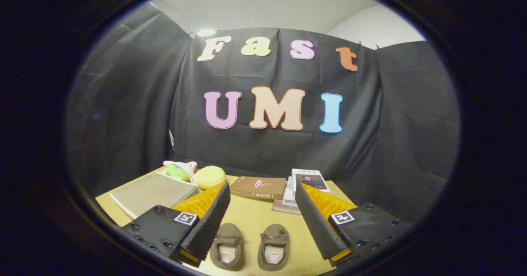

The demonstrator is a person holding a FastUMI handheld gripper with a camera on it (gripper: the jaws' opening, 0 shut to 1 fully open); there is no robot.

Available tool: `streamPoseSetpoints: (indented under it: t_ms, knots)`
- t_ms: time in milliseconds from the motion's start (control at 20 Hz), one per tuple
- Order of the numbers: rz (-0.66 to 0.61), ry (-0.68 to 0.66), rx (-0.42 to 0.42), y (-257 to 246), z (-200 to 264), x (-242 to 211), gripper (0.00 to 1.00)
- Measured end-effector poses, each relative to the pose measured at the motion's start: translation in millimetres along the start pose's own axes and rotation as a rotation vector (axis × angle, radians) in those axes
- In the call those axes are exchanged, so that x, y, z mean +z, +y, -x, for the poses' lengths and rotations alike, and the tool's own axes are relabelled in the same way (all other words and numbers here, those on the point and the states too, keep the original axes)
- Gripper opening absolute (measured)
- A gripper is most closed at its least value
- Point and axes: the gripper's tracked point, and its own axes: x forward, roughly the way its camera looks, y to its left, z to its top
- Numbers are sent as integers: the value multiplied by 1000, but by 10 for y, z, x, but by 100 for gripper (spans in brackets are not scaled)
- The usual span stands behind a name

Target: Open the storage box then place both shoes into the box .Put the left shoe in first, then the right shoe, with the right side of both shoes facing outward in a uniform manner.

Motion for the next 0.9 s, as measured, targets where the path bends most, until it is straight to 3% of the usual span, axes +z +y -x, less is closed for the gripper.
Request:
streamPoseSetpoints:
  t_ms: [600, 900]
  knots:
    - [-142, -39, -64, -202, 181, 246, 99]
    - [-331, -94, -16, -54, 280, 274, 99]
